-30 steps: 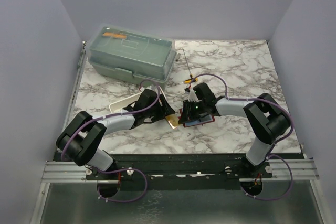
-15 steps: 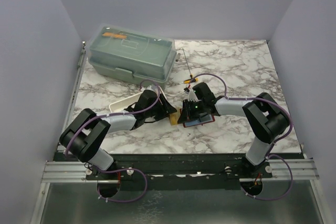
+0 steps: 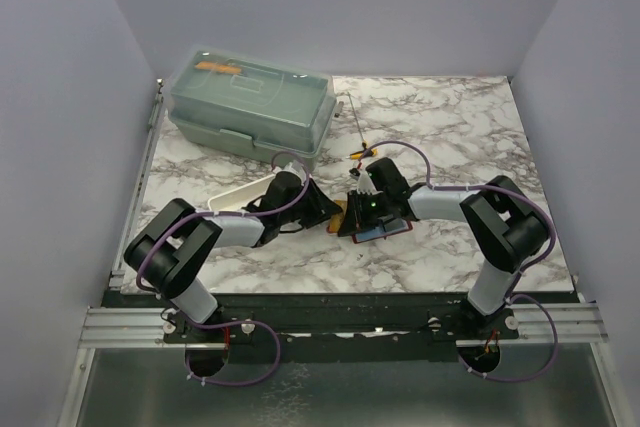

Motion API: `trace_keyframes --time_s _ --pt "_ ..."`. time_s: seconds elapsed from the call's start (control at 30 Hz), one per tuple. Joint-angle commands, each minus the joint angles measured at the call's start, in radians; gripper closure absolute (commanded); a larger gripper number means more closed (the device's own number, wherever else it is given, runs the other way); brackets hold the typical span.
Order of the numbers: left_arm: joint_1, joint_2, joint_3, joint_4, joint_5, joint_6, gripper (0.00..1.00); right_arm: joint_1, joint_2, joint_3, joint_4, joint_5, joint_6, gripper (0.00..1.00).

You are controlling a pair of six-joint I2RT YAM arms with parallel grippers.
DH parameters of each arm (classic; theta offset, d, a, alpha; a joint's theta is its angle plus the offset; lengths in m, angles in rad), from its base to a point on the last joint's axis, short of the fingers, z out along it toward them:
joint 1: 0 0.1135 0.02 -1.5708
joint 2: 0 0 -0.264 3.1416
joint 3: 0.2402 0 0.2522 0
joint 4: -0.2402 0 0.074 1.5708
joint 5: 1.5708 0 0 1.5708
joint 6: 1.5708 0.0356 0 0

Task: Put the credit cards into the card holder
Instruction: Pick up the credit card from the center of the board.

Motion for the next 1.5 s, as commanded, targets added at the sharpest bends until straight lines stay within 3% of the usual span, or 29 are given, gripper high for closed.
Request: trace_keyframes --time_s 0.0,0.27,0.53,0.83,1.0,1.17,1.33,1.47 --pt "0.003 0.052 -0.011 -0.023 0.034 -0.027 0.53 0.007 0.033 0.001 -0.017 0.049 -0.010 0.87" --pt "0.003 0.100 -0.004 0.033 0.084 -0.028 0.57 0.006 0.013 0.000 -0.023 0.063 -0.007 0.88" --pt "0.002 0.136 -0.002 0.092 0.110 0.009 0.67 0.007 0.013 -0.014 -0.021 0.064 -0.003 0.88" --pt "0.003 0.163 0.014 0.100 0.103 0.023 0.87 0.007 -0.077 0.036 -0.213 0.166 -0.049 0.87" --pt "0.003 0.168 0.024 0.100 0.097 0.027 0.98 0.007 -0.179 0.070 -0.365 0.250 -0.079 0.78" --pt "0.003 0.118 0.018 0.093 0.095 0.035 1.00 -0.025 -0.315 0.069 -0.446 0.326 -0.105 0.67" --pt "0.004 -0.028 0.015 0.034 0.117 0.061 1.00 -0.262 -0.397 0.006 -0.374 -0.002 -0.116 0.52" --pt "0.005 -0.152 0.020 0.013 0.170 0.070 1.00 -0.312 -0.446 -0.022 -0.262 -0.211 -0.058 0.37"
